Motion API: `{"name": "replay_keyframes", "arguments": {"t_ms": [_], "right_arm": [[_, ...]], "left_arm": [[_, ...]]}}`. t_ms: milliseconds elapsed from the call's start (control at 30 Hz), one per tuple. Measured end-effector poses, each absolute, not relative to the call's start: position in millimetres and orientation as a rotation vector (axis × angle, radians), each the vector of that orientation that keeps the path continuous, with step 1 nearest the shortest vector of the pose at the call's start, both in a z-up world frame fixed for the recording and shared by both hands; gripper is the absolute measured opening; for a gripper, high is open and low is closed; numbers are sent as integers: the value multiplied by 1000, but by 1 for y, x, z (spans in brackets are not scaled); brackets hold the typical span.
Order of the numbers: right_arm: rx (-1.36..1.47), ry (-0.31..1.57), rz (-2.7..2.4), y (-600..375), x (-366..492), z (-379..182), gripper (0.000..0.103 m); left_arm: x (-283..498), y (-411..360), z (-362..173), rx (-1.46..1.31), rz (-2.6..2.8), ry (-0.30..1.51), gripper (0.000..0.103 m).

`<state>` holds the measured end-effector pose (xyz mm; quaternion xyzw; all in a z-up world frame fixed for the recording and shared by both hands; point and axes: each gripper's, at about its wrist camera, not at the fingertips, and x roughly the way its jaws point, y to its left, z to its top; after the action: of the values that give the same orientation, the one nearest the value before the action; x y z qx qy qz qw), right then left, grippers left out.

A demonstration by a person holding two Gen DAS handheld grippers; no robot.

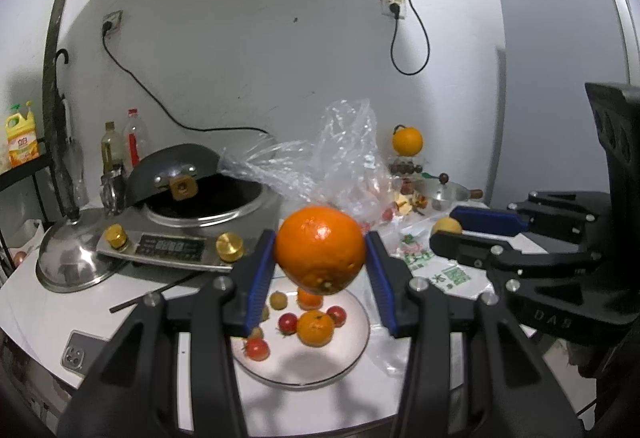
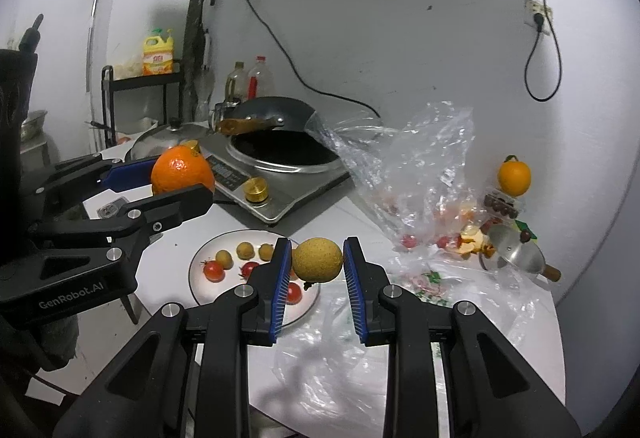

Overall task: Organize fruits
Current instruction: 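Lower and open the left gripper on the plate while the right gripper releases the yellow fruit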

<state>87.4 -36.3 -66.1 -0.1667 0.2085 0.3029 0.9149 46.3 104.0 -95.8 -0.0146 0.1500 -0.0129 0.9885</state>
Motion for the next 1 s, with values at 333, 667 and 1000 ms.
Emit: {"name": "replay_keyframes", "arguments": {"t_ms": [333, 667, 1000], "right_arm": [[-375, 457, 666, -2, 90, -78, 29], [-389, 513, 690, 23, 102, -101, 29], [-383, 581, 684, 34, 117, -131, 29]], "left_arm": [[48, 133, -112, -40, 11, 326, 46], [60, 155, -136, -54, 19, 383, 46], [77, 161, -165, -57, 0, 449, 46]]}}
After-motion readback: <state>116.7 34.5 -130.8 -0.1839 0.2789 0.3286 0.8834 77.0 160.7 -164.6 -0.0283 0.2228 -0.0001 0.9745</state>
